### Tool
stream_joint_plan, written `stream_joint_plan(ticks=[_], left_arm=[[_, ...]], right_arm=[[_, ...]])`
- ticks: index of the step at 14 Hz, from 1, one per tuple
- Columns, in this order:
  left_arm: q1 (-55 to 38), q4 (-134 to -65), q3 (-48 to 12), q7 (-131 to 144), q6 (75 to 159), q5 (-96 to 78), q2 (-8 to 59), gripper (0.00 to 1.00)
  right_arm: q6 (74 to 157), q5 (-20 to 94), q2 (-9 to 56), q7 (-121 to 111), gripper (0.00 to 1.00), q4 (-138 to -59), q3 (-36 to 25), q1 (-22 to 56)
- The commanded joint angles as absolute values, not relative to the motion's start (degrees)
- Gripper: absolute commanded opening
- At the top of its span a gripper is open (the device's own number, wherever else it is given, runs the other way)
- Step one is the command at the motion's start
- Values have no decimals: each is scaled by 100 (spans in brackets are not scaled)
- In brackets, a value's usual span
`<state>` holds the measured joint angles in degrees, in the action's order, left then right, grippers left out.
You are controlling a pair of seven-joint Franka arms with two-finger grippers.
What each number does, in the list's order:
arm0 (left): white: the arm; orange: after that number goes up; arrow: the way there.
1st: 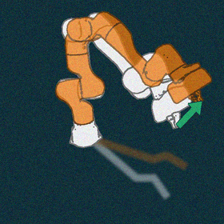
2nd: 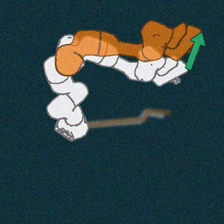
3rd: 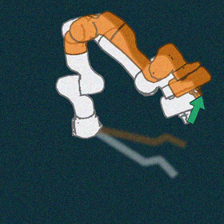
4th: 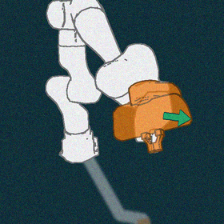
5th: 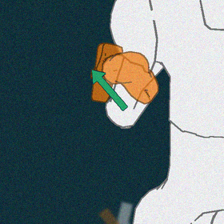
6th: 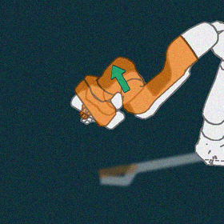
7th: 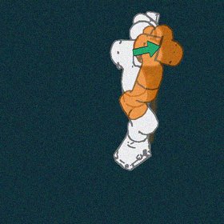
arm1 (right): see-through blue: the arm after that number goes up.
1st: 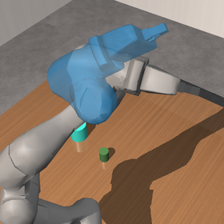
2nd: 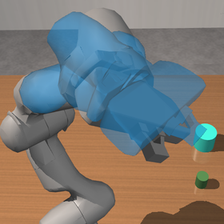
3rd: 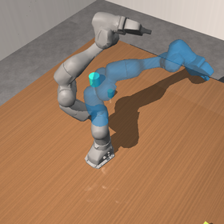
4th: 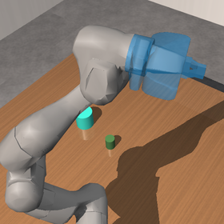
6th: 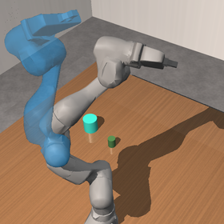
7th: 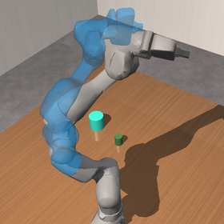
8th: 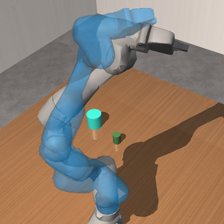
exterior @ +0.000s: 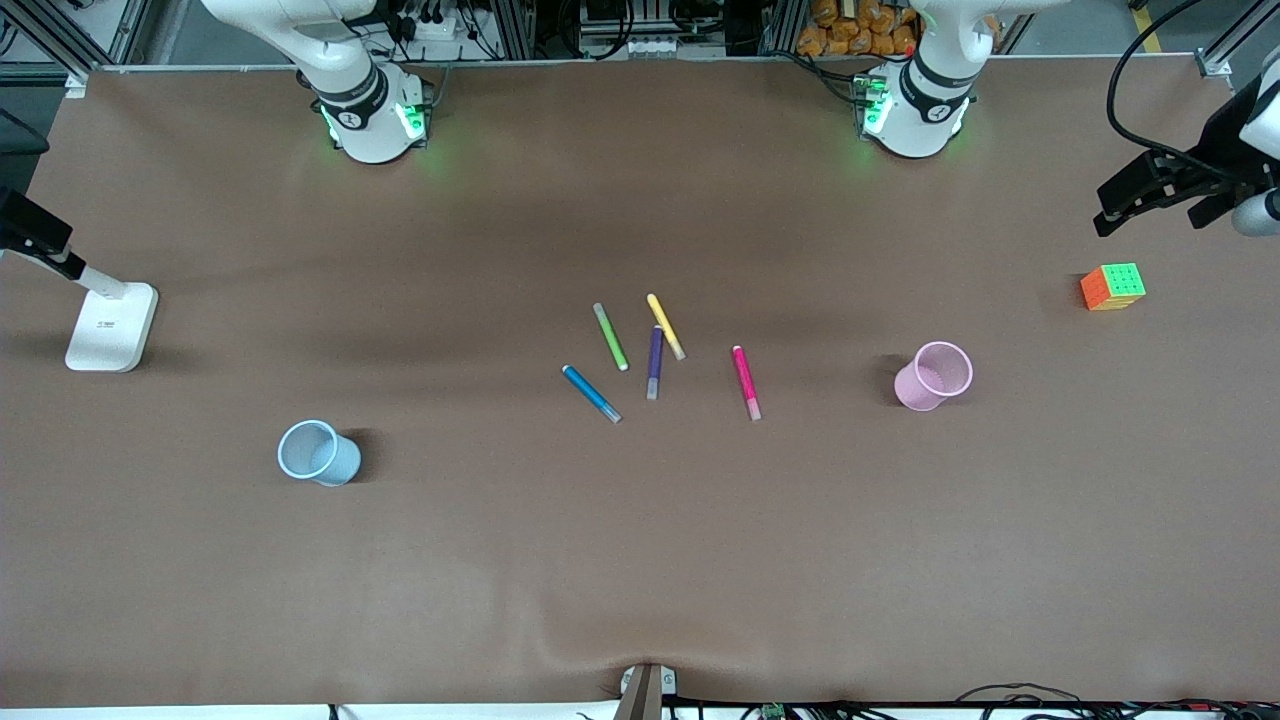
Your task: Place pink and blue markers in matching cups
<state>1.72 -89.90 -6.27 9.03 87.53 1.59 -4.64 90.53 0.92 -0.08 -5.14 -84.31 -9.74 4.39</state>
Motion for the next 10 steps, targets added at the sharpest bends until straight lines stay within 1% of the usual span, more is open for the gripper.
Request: stream_joint_plan(ticks=[1, 6, 10], left_arm=[[211, -8833, -642, 853, 8552, 97, -404, 100], [229, -8789, -633, 844, 8543, 97, -352, 100], [194, -8824, -642, 835, 8341, 70, 17, 100]], right_arm=[[9009, 44, 70, -483, 100, -8271, -905, 343], [9009, 44, 70, -483, 100, -8271, -905, 334], [9009, 53, 70, -483, 100, -8271, -905, 334]])
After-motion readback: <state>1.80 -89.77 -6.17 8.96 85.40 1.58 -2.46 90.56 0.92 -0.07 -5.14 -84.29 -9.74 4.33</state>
